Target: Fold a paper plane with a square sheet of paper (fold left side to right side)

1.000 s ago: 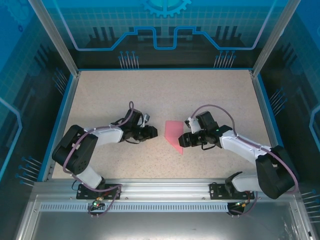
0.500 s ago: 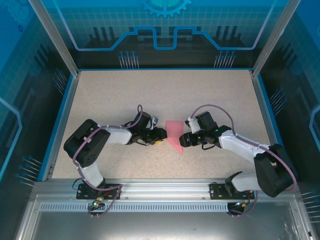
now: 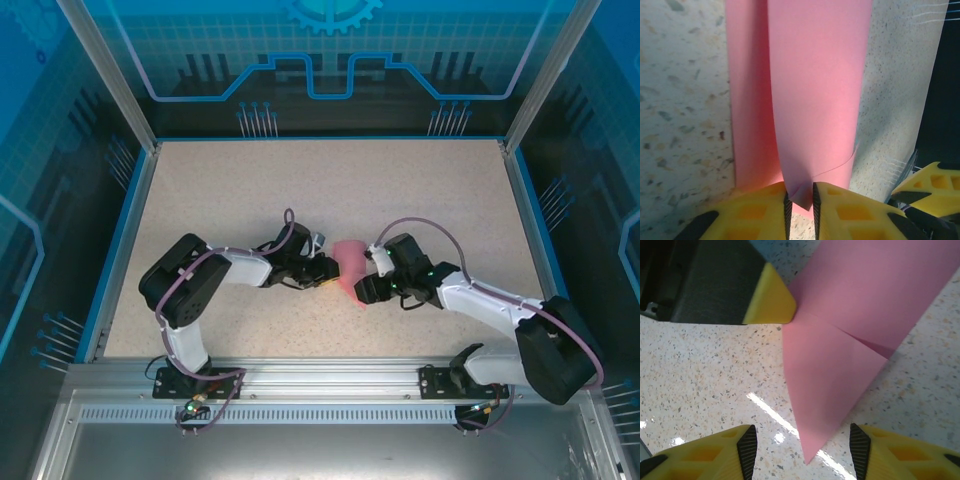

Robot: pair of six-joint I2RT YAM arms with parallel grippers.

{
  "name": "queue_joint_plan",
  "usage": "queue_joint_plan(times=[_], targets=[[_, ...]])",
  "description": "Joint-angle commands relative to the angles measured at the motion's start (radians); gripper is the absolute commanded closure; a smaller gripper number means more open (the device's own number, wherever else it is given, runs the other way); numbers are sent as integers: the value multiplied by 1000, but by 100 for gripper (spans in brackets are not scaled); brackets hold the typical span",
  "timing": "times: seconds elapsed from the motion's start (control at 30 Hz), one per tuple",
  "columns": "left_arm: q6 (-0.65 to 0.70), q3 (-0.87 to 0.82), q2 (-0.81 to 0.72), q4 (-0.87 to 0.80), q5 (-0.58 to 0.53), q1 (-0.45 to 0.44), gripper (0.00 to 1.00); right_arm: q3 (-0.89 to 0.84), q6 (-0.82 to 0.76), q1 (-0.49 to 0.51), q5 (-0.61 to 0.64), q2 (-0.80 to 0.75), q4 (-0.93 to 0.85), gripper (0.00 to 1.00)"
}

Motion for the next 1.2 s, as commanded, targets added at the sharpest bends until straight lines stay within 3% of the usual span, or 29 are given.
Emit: queue_joint_plan(times=[0.0,0.47,0.9,1.17], targets=[[-4,44,-12,-2,37,-17,81,-15,-28,51,79,-7,57,45],[10,61,-62,-68,11,-25,80,40,-39,133,226,121,59,45],[60,58,-155,-180,-54,-23,65,53,-45,140,245,174,39,67],[67,60,-173,-199,-61,-18,63,47,-49,142,238,175,39,67]])
